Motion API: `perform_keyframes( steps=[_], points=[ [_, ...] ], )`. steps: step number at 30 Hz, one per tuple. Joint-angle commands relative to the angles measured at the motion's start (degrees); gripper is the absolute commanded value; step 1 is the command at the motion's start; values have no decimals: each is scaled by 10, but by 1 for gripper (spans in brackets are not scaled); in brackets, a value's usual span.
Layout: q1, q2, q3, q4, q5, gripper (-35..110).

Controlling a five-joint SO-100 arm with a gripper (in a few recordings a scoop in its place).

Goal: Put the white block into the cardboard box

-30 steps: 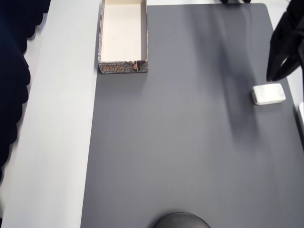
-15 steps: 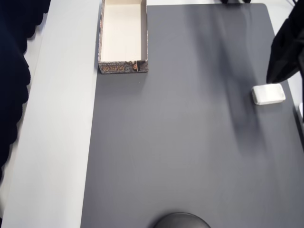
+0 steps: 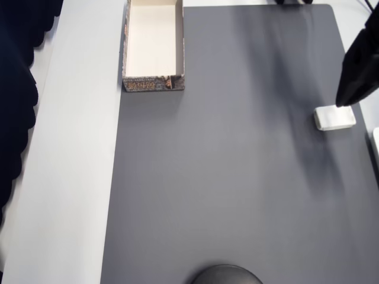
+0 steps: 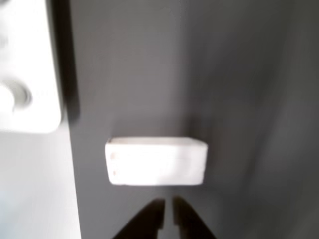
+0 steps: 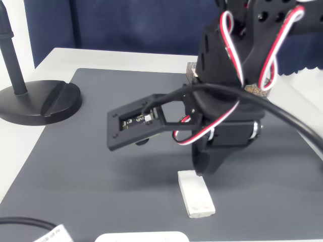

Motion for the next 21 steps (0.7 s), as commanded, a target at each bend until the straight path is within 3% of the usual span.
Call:
perform_keyframes(
  steps=[1, 9, 15, 21],
  points=[
    [-8, 4, -37, 17, 127, -2],
    [-11, 4, -51, 14, 480, -2],
    [-5, 5, -50, 14, 613, -2],
    [-4, 5, -41, 9, 686, -2]
  ],
)
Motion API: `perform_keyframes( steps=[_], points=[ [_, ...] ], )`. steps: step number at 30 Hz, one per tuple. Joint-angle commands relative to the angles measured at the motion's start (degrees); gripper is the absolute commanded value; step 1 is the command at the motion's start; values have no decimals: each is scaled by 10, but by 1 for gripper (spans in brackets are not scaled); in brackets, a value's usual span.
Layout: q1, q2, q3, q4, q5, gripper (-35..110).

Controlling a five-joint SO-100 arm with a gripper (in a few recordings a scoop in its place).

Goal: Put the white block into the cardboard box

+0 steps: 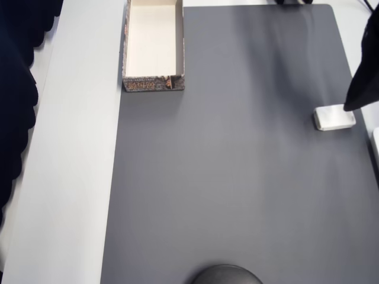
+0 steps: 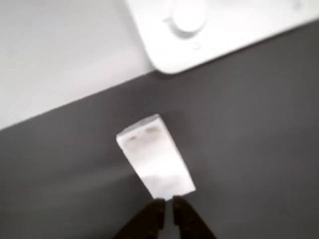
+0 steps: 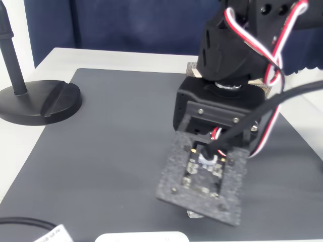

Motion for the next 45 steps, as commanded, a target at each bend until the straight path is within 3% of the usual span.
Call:
perform_keyframes(
  steps=[1, 8, 30, 45],
  points=[
    [-3, 5, -25, -2, 52, -2],
    [-1, 5, -25, -1, 171, -1],
    [4, 5, -19, 6, 218, -1],
    [15, 28, 11, 11, 218, 22]
  ],
)
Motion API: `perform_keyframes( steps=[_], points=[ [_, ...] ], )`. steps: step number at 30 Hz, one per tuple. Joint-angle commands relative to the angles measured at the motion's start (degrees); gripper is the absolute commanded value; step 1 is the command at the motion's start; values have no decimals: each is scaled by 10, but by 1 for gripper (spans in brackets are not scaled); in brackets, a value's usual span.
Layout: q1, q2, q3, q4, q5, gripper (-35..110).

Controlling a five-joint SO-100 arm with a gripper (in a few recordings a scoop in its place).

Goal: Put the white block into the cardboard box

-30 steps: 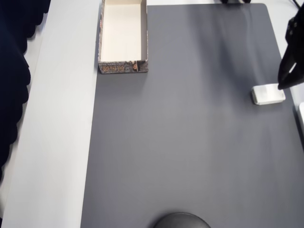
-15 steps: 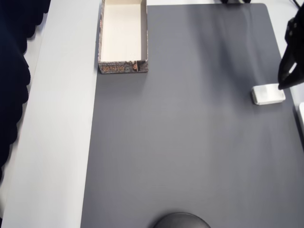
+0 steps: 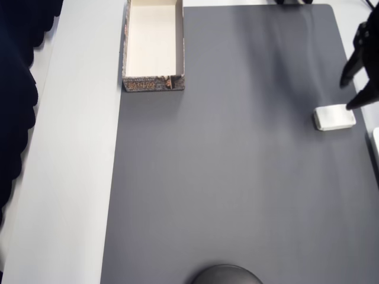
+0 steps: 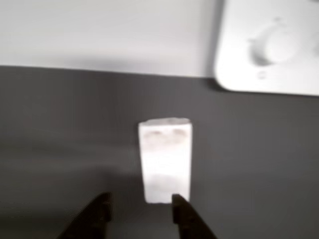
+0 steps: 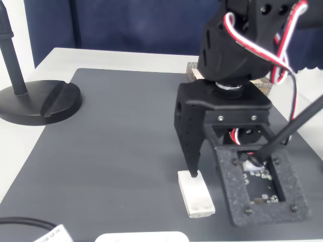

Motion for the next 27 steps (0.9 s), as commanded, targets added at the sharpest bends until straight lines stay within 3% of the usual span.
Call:
perform_keyframes(
  steps=[1, 11, 27],
  points=[
    [14, 29, -2, 6, 5, 24],
    [18, 28, -1, -4, -16, 34],
    [14, -5, -1, -52, -6, 34]
  ],
)
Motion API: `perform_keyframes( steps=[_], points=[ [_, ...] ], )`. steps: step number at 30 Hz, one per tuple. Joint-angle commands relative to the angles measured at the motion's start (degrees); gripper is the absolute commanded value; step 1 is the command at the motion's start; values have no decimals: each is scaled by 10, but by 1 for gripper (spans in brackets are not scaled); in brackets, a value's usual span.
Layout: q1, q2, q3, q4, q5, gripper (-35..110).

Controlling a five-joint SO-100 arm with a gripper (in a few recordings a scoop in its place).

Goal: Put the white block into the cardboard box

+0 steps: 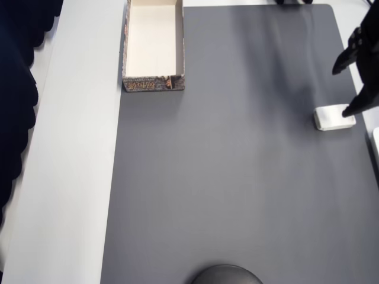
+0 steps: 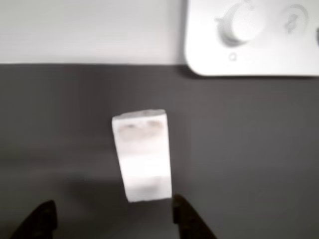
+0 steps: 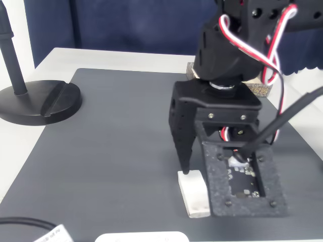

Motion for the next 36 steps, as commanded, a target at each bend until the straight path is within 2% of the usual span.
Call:
perform_keyframes(
  steps=[1, 36],
  points=[
    [0, 1, -1, -7, 5, 33],
    [-5, -78, -27, -63, 11, 29]
  ],
)
